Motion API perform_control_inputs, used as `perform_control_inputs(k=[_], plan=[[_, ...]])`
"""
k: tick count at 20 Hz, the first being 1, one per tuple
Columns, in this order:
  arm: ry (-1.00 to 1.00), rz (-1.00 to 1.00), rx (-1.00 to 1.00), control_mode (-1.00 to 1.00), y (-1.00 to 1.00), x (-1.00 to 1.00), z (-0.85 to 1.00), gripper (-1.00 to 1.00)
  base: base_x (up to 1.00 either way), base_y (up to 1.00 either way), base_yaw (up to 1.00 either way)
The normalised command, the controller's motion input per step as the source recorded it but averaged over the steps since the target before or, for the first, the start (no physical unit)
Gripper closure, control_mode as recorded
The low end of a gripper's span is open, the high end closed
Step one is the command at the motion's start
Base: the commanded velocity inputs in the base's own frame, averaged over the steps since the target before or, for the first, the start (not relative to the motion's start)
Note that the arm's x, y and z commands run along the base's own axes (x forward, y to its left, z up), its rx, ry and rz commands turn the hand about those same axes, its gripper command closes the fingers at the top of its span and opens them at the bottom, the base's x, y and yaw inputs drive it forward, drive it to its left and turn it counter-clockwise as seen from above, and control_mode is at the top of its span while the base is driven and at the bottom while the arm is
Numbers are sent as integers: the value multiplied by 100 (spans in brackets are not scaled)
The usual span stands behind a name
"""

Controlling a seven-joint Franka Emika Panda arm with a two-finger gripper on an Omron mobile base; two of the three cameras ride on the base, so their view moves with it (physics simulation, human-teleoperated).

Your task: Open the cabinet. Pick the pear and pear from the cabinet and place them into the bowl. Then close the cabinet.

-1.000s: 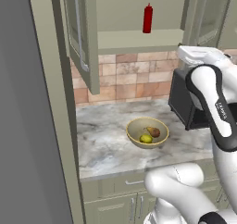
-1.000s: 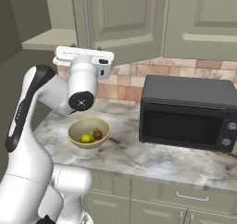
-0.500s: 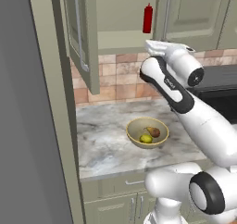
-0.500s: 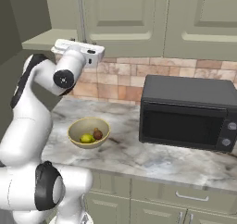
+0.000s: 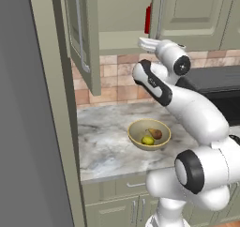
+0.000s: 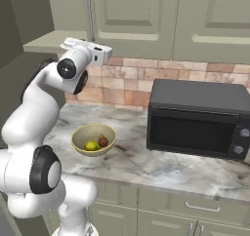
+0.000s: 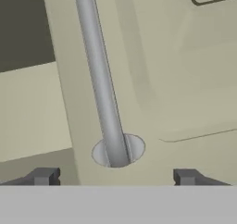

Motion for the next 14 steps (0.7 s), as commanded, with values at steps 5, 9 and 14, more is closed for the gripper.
perform_control_inputs(k=[5,9,14], plan=[[23,-1,0,-100,32,-21,0,-100,0,0,0],[34,0,0,-100,23,-100,11,-100,0,0,0],[34,0,0,-100,4,-100,5,-100,0,0,0]])
